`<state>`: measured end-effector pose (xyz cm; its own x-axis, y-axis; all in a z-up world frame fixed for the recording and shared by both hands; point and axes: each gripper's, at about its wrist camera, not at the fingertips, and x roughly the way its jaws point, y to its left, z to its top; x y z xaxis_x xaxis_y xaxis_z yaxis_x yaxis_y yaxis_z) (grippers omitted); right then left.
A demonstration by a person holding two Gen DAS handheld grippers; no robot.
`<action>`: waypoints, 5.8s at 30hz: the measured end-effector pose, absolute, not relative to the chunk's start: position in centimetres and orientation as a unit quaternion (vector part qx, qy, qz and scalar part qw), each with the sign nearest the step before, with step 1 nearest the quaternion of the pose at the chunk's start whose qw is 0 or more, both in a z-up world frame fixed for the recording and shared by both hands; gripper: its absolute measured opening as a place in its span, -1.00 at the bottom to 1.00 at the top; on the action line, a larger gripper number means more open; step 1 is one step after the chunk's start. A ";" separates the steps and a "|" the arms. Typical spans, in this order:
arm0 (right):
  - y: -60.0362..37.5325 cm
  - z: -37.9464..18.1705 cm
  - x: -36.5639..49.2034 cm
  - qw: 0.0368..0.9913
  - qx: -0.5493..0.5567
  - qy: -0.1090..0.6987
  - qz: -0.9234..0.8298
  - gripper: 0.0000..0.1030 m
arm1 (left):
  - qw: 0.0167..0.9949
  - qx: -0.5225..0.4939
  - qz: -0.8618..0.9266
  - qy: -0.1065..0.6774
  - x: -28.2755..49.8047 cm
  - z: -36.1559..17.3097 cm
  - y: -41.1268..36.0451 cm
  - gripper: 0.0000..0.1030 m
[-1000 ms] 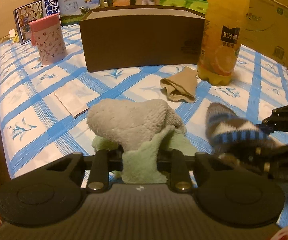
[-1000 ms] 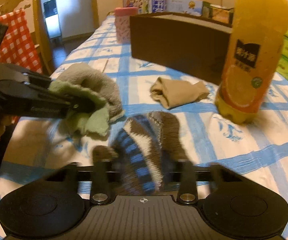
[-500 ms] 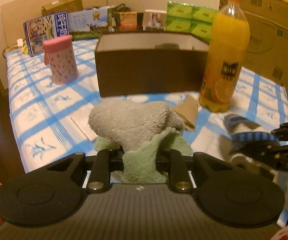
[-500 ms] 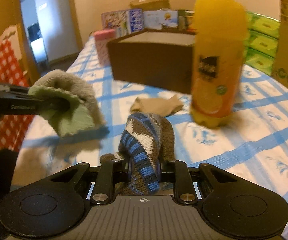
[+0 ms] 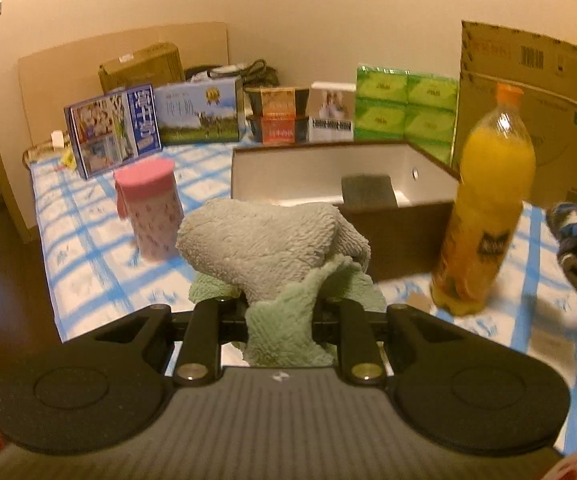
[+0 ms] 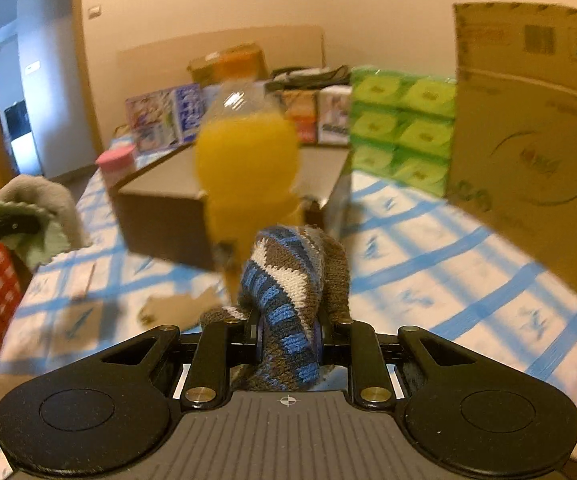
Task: Organize soft objects
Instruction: 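Carry the towel and sock toward the brown box with both tools, then lower the towel and sock into the brown box and open both tools, then withdraw both tools from the box toward the beige stocking and white packet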
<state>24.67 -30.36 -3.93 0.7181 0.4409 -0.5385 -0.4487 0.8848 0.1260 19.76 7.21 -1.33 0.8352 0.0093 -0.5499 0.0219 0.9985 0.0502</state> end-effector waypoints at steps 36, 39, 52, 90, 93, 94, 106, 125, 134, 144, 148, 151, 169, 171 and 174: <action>-30.1 0.4 45.5 0.910 -0.009 0.243 0.337 -0.57 | 0.954 0.055 -0.015 0.293 37.0 1.7 8.4 -0.63; -29.2 -0.1 47.0 0.904 -0.009 0.249 0.349 -0.57 | 0.951 0.051 -0.018 0.303 38.2 1.3 8.4 -0.63; -25.7 -3.2 53.0 0.867 -0.016 0.282 0.411 -0.57 | 0.937 0.042 -0.036 0.346 43.5 -1.2 8.3 -0.63; -24.4 -6.0 54.4 0.870 -0.042 0.302 0.387 0.17 | 0.932 0.058 -0.033 0.357 47.1 -3.4 7.6 -0.02; -24.5 -5.9 54.3 0.871 -0.042 0.301 0.386 0.17 | 0.931 0.061 -0.034 0.359 47.1 -3.5 7.5 -0.02; -24.4 -5.9 54.3 0.871 -0.042 0.302 0.386 0.17 | 0.931 0.060 -0.035 0.359 47.1 -3.5 7.5 -0.02; -24.8 -5.6 54.0 0.874 -0.036 0.296 0.383 0.17 | 0.931 0.064 -0.041 0.358 46.6 -3.4 7.3 -0.02; -28.6 -3.9 49.9 0.888 -0.020 0.299 0.348 0.17 | 0.933 0.069 -0.049 0.351 42.7 -1.3 6.7 -0.02; -32.4 -3.7 45.8 0.900 0.009 0.308 0.308 0.17 | 0.930 0.065 -0.048 0.360 38.3 -0.5 7.5 0.01; -33.5 -3.1 39.2 0.902 0.049 0.294 0.312 0.19 | 0.932 0.029 -0.038 0.360 32.5 0.3 9.2 0.14; -33.0 -3.0 36.0 0.903 0.066 0.286 0.315 0.36 | 0.934 0.027 -0.039 0.353 29.8 0.8 9.2 0.26; -32.5 -3.0 33.7 0.903 0.082 0.279 0.316 0.46 | 0.937 0.030 -0.041 0.346 27.7 1.4 9.0 0.28; -28.0 -2.7 24.0 0.894 0.152 0.278 0.317 0.58 | 0.934 -0.020 -0.013 0.356 19.1 0.5 9.9 0.28; -27.4 -2.8 23.3 0.893 0.155 0.283 0.314 0.58 | 0.935 -0.030 -0.004 0.353 18.3 0.4 10.2 0.28; -26.3 -3.1 22.0 0.891 0.162 0.289 0.310 0.58 | 0.935 -0.054 0.008 0.352 17.1 0.1 10.6 0.28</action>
<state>21.97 -26.33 -3.06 0.6406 0.6465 -0.4143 -0.4599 0.7551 0.4672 17.08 10.63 0.11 0.7525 -0.0236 -0.6582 -0.0521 0.9941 -0.0952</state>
